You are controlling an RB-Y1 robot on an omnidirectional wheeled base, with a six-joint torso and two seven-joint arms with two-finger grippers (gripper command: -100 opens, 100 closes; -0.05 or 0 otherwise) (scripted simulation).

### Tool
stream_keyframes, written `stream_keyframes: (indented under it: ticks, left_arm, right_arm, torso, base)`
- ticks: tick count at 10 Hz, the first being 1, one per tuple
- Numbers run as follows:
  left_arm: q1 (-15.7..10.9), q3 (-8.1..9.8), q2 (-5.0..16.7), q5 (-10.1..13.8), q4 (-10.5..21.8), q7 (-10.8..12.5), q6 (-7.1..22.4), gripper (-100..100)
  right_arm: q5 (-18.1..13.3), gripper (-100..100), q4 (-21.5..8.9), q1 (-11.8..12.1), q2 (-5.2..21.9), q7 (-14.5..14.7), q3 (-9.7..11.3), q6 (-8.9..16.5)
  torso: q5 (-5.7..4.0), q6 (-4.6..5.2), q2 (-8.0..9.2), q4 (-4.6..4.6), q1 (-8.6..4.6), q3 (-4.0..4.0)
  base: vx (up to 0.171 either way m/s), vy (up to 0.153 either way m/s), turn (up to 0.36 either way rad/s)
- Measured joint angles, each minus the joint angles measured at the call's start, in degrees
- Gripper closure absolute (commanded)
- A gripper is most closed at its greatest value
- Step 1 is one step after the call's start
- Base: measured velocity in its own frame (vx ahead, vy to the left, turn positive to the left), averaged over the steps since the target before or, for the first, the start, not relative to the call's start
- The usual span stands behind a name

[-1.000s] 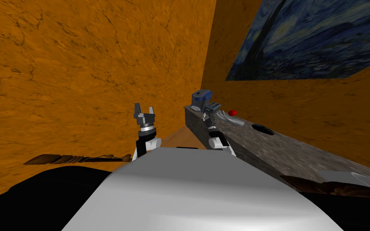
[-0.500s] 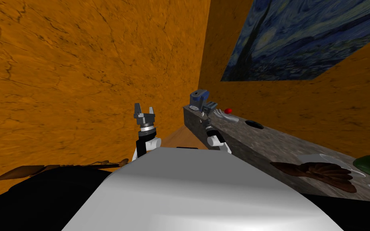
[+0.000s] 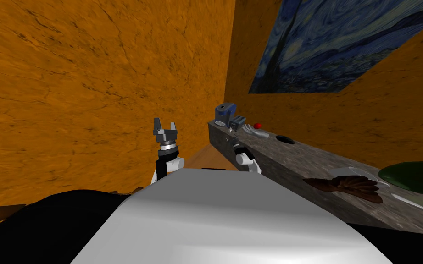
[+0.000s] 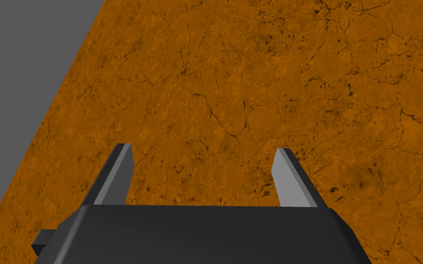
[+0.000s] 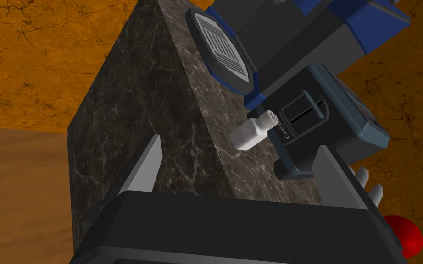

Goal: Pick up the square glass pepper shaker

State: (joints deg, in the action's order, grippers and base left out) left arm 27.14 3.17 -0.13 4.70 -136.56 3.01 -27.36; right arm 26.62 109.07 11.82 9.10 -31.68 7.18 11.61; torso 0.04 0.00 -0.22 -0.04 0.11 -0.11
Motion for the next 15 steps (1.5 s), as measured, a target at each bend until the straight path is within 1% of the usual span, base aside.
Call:
stream_keyframes:
  ticks: [1,3,4,5,6,7,9,10,12,13,15]
  left_arm:
    - [0.0,0.0,0.0,0.0,0.0,0.0,0.0,0]
    - [0.0,0.0,0.0,0.0,0.0,0.0,0.0,0]
    - [0.0,0.0,0.0,0.0,0.0,0.0,0.0,0]
    - [0.0,0.0,0.0,0.0,0.0,0.0,0.0,0]
    - [0.0,0.0,0.0,0.0,0.0,0.0,0.0,0]
    - [0.0,0.0,0.0,0.0,0.0,0.0,0.0,0]
    - [0.01,0.0,0.01,0.0,0.0,0.0,0.0,0]
    - [0.0,0.0,0.01,0.0,0.0,0.0,0.0,0]
    - [0.01,0.0,0.01,0.0,0.0,0.0,0.0,0]
    - [0.01,0.0,0.01,0.0,0.0,0.0,0.0,0]
    - [0.01,0.0,0.01,0.0,0.0,0.0,0.0,0]
  right_arm:
    - [0.96,-100,-1.0,-0.91,0.14,-1.23,-0.26,1.18]
    - [3.96,-100,-3.38,-3.05,0.25,-4.45,-1.06,4.68]
    - [4.62,-100,-4.0,-3.52,0.09,-5.58,-1.23,5.9]
    - [5.82,-100,-5.53,-4.61,0.06,-6.91,-1.45,7.11]
    - [7.27,-100,-6.44,-5.62,-0.01,-8.58,-2.1,9.01]
    - [8.03,-100,-7.45,-6.38,-0.03,-9.69,-2.32,10.2]
    - [10.78,-100,-10.58,-9.21,0.12,-12.66,-3.47,13.24]
    - [11.55,-100,-11.24,-9.87,0.2,-13.78,-3.85,14.59]
    - [13.4,-100,-13.47,-12.12,-0.25,-16.76,-5.05,18.04]
    - [15.08,-100,-15.04,-13.58,0.02,-18.44,-5.8,19.78]
    - [16.4,-100,-16.57,-15.21,-0.07,-20.75,-6.69,22.76]
  torso:
    - [0.0,-0.02,-0.01,0.0,-0.01,-0.01]
    - [-0.01,0.0,-0.14,-0.03,-0.05,-0.08]
    - [-0.01,-0.02,-0.11,-0.03,-0.07,-0.07]
    - [-0.02,-0.01,-0.14,-0.03,-0.11,-0.08]
    - [-0.02,-0.01,-0.22,-0.04,-0.13,-0.12]
    - [-0.03,-0.03,-0.18,-0.05,-0.13,-0.11]
    - [-0.04,-0.01,-0.31,-0.06,-0.23,-0.18]
    - [-0.04,-0.02,-0.3,-0.07,-0.18,-0.18]
    - [-0.03,-0.01,-0.42,-0.1,-0.17,-0.25]
    - [-0.04,-0.01,-0.47,-0.11,-0.18,-0.27]
    - [-0.05,-0.01,-0.39,-0.09,-0.26,-0.23]
  base:
    - [0.034,0.012,-0.088]
    - [0.063,0.006,-0.094]
    - [0.06,-0.008,-0.095]
    - [0.089,-0.01,-0.133]
    - [0.072,-0.009,-0.03]
    - [0.075,-0.019,-0.085]
    - [0.11,-0.026,-0.069]
    - [0.122,-0.009,-0.068]
    - [0.147,-0.016,-0.109]
    - [0.123,-0.019,-0.02]
    - [0.139,-0.038,-0.073]
